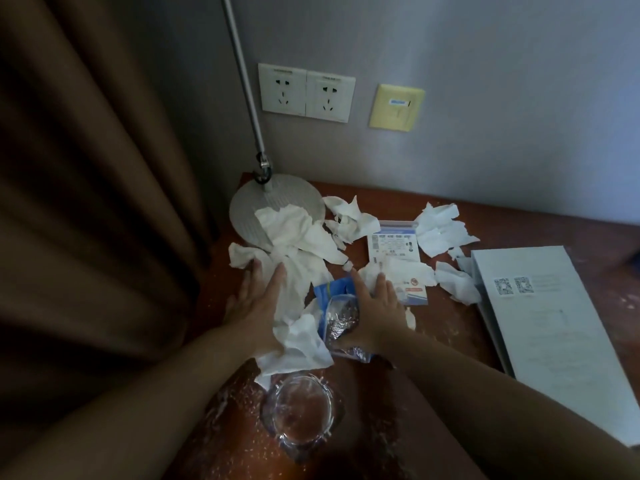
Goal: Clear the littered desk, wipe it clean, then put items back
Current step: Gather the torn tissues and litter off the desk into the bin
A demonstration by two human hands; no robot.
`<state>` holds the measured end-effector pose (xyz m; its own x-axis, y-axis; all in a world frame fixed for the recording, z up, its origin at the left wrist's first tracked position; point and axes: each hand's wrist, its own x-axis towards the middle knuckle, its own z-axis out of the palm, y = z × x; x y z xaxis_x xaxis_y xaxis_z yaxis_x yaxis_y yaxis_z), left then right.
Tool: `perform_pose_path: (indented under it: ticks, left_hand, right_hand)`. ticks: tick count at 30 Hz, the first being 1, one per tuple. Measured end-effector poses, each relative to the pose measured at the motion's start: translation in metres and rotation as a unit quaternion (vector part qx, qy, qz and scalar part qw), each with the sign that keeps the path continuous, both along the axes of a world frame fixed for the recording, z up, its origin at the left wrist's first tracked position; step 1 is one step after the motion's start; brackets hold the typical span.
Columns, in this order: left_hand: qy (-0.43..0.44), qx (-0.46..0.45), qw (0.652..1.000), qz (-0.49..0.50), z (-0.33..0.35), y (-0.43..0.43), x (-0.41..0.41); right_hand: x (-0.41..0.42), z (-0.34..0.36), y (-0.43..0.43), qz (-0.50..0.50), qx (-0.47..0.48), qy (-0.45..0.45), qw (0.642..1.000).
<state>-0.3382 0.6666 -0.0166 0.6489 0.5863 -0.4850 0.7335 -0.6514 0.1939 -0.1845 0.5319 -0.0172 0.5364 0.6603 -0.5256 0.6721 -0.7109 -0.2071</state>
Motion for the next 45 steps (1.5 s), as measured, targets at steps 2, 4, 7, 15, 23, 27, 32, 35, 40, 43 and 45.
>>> perform_pose_path:
  ticks: [2,4,7,15,23,27,32,35,40,43,45]
  left_hand:
    - [0.007,-0.019,1.0,-0.022,-0.003,0.003,0.005]
    - [-0.003,0.011,0.999,-0.052,-0.007,0.004,0.011]
    - [-0.069,0.02,0.996,-0.054,-0.014,-0.005,0.019]
    - [-0.232,-0.087,0.967,0.064,-0.013,-0.018,0.02]
    - [-0.324,-0.078,0.942,0.04,0.061,-0.023,0.032]
    - [-0.354,-0.039,0.934,-0.002,0.094,-0.045,0.05]
    - [-0.363,0.007,0.93,-0.065,0.124,-0.101,0.086]
    - [-0.361,0.008,0.925,-0.12,0.139,-0.157,0.118]
    - [-0.351,-0.01,0.918,-0.183,0.15,-0.279,0.167]
    - [-0.338,-0.035,0.915,-0.218,0.15,-0.36,0.189]
    - [-0.331,-0.053,0.91,-0.243,0.148,-0.412,0.2]
  right_hand:
    - [-0.009,-0.008,-0.001,-0.013,0.046,-0.016,0.999]
    - [-0.017,-0.01,-0.002,-0.003,0.103,-0.043,0.994]
    - [-0.024,-0.012,0.001,0.004,0.162,-0.042,0.986]
    - [-0.023,0.013,0.012,-0.077,0.154,0.051,0.984]
    - [0.006,0.076,-0.015,-0.081,0.237,-0.019,0.968]
    - [0.018,0.106,-0.047,-0.102,0.312,-0.043,0.944]
    - [0.035,0.134,-0.12,-0.162,0.341,-0.101,0.92]
    - [0.048,0.145,-0.185,-0.206,0.344,-0.122,0.908]
    - [0.061,0.156,-0.316,-0.297,0.323,-0.164,0.883]
    - [0.061,0.157,-0.392,-0.341,0.301,-0.185,0.871]
    - [0.059,0.154,-0.442,-0.367,0.283,-0.199,0.864]
